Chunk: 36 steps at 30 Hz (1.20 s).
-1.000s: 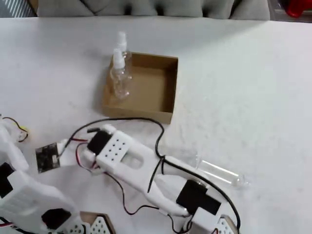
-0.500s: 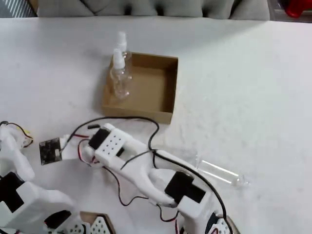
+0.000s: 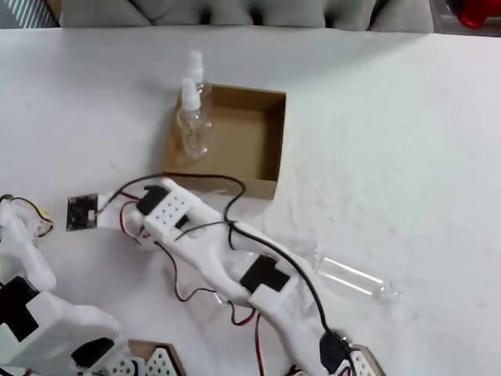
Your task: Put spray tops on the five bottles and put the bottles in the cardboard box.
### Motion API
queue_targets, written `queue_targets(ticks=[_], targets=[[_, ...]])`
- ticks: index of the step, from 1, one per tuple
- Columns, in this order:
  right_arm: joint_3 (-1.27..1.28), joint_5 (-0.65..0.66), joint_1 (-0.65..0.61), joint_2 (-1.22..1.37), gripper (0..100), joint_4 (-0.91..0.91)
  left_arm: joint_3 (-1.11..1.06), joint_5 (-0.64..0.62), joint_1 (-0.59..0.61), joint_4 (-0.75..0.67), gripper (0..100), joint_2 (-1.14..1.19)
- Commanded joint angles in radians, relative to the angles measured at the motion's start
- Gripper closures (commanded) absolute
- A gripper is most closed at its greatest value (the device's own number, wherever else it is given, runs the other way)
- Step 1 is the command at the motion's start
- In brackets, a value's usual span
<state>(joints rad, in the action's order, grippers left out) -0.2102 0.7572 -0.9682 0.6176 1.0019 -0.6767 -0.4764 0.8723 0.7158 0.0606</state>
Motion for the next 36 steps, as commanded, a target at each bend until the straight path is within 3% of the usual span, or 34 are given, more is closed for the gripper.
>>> queue_targets(ticks=[1,6,14,18,24,28,36], targets=[[-0.098,-0.072,0.008,0.021,69.0,0.015,-0.005,0.014,0.007,-0.021,80,-0.053],[-0.104,-0.087,0.013,0.022,70.9,0.018,-0.005,0.014,0.007,-0.021,80,-0.053],[-0.109,-0.087,0.015,0.018,99.1,0.013,-0.005,0.014,0.007,-0.021,80,-0.053],[-0.112,-0.107,0.038,0.010,98.5,0.021,-0.005,0.014,0.007,-0.021,80,-0.053],[-0.153,-0.313,0.113,-0.071,98.2,0.077,-0.002,0.011,-0.001,-0.021,80,-0.054],[-0.183,-0.374,0.173,-0.166,98.2,0.197,-0.006,0.011,-0.030,-0.021,80,-0.061],[-0.183,-0.377,0.196,-0.344,98.2,0.499,-0.008,0.015,-0.050,-0.021,80,-0.061]])
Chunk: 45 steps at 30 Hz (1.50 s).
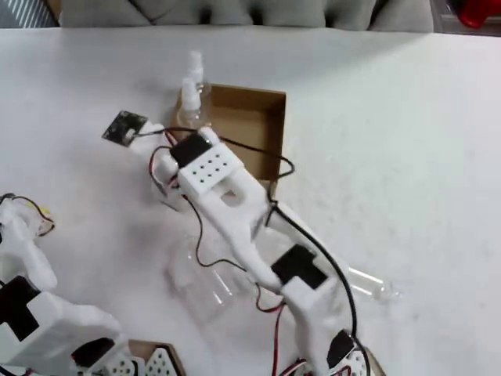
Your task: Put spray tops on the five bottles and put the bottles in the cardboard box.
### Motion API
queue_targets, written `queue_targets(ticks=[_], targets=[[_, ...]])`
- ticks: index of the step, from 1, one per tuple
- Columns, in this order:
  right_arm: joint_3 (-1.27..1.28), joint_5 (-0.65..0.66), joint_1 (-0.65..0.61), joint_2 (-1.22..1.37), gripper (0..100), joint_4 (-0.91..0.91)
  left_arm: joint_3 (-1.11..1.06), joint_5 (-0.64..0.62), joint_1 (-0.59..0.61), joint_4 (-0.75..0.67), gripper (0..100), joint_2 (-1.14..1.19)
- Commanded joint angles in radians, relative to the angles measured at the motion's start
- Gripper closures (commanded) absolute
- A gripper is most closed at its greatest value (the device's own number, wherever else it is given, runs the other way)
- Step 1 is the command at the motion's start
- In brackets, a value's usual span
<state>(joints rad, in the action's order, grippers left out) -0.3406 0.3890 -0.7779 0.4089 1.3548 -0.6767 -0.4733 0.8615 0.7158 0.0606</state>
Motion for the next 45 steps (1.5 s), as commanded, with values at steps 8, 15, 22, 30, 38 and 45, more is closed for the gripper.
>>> queue_targets(ticks=[8,15,22,30,38,45], targets=[[-0.034,-0.055,0.228,-0.358,98.2,0.367,-0.008,0.014,-0.048,-0.021,80,-0.061],[0.198,-0.048,0.667,-0.598,98.2,0.343,-0.009,0.075,-0.105,-0.018,80,-0.061],[0.413,0.098,1.027,-0.702,98.2,0.232,-0.018,0.118,-0.113,-0.014,80,-0.059],[0.772,0.114,1.271,-0.682,98.1,-0.214,-0.021,0.158,-0.143,-0.014,80,-0.059],[0.950,0.115,1.330,-0.679,85.4,-0.366,-0.021,0.183,-0.143,-0.014,80,-0.056],[0.990,0.117,1.336,-0.680,70.4,-0.433,-0.021,0.183,-0.143,-0.014,80,-0.054]])
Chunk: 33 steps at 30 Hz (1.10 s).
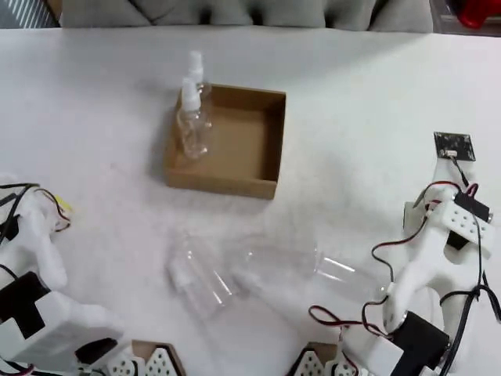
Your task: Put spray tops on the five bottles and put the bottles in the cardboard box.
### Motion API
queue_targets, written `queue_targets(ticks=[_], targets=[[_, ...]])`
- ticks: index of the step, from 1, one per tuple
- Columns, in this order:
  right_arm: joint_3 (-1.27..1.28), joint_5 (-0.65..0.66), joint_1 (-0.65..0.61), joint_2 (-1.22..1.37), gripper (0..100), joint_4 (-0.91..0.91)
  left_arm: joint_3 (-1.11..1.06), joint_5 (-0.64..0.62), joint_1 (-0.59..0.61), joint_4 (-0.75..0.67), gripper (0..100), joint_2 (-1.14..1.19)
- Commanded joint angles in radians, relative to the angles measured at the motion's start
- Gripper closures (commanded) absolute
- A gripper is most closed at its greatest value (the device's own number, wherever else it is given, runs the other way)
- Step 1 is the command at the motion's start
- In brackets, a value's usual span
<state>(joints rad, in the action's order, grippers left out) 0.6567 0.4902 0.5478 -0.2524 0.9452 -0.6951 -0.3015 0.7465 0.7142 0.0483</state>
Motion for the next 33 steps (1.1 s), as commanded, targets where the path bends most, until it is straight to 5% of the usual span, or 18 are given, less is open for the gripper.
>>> queue_targets(ticks=[1,13,23,29,33], targets=[[-0.008,0.017,0.007,-0.027,69.7,-0.021,-0.003,0.011,-0.028,-0.012,80,-0.042],[-0.212,0.060,-0.148,-0.174,96.8,0.490,-0.003,0.011,-0.028,-0.012,80,-0.042],[-0.198,0.060,-0.472,-0.460,96.7,0.774,-0.003,0.012,-0.028,-0.014,80,-0.041],[-0.049,0.069,-0.730,-0.526,82.5,0.760,-0.003,0.012,-0.028,-0.014,80,-0.041],[-0.015,0.080,-0.705,-0.538,83.4,0.759,-0.003,0.012,-0.028,-0.015,80,-0.041]])
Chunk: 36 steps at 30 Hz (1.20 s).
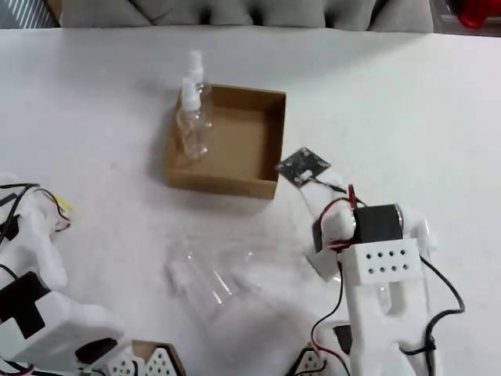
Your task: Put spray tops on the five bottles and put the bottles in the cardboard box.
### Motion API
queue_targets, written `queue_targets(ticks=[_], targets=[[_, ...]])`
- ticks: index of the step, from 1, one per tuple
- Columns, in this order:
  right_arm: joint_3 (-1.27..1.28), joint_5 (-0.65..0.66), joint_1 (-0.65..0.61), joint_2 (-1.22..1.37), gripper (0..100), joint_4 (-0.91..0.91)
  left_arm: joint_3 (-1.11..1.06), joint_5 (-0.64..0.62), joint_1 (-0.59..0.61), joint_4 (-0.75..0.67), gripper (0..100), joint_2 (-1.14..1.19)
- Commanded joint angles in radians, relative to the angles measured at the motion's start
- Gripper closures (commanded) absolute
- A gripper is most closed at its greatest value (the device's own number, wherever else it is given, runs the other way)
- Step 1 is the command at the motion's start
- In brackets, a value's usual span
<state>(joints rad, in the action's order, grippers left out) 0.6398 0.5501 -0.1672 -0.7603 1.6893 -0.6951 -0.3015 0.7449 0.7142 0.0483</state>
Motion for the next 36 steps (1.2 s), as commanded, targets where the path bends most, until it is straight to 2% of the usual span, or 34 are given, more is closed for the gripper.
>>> queue_targets(ticks=[1,9,16,20,22,26,29,32,36], targets=[[0.003,0.049,0.031,-0.033,84.8,0.015,-0.003,0.012,-0.027,-0.015,80,-0.041],[0.103,0.433,0.133,-0.039,87.2,-0.002,-0.003,0.012,-0.027,-0.018,80,-0.041],[0.201,0.532,0.140,-0.039,86.1,-0.093,-0.003,0.012,-0.027,-0.020,80,-0.041],[0.216,0.522,0.139,-0.039,75.9,-0.140,-0.003,0.012,-0.027,-0.020,80,-0.041],[0.215,0.463,0.137,-0.039,71.5,-0.186,-0.003,0.012,-0.027,-0.020,80,-0.041],[0.215,0.351,0.087,-0.038,71.7,-0.249,-0.003,0.012,-0.027,-0.020,80,-0.041],[0.213,0.273,0.036,-0.039,74.1,-0.246,-0.003,0.012,-0.027,-0.020,80,-0.041],[0.206,0.157,0.031,-0.039,81.1,-0.246,-0.003,0.012,-0.027,-0.020,80,-0.041],[0.149,0.114,0.114,-0.039,95.7,-0.213,-0.002,0.012,-0.027,-0.015,80,-0.042]])
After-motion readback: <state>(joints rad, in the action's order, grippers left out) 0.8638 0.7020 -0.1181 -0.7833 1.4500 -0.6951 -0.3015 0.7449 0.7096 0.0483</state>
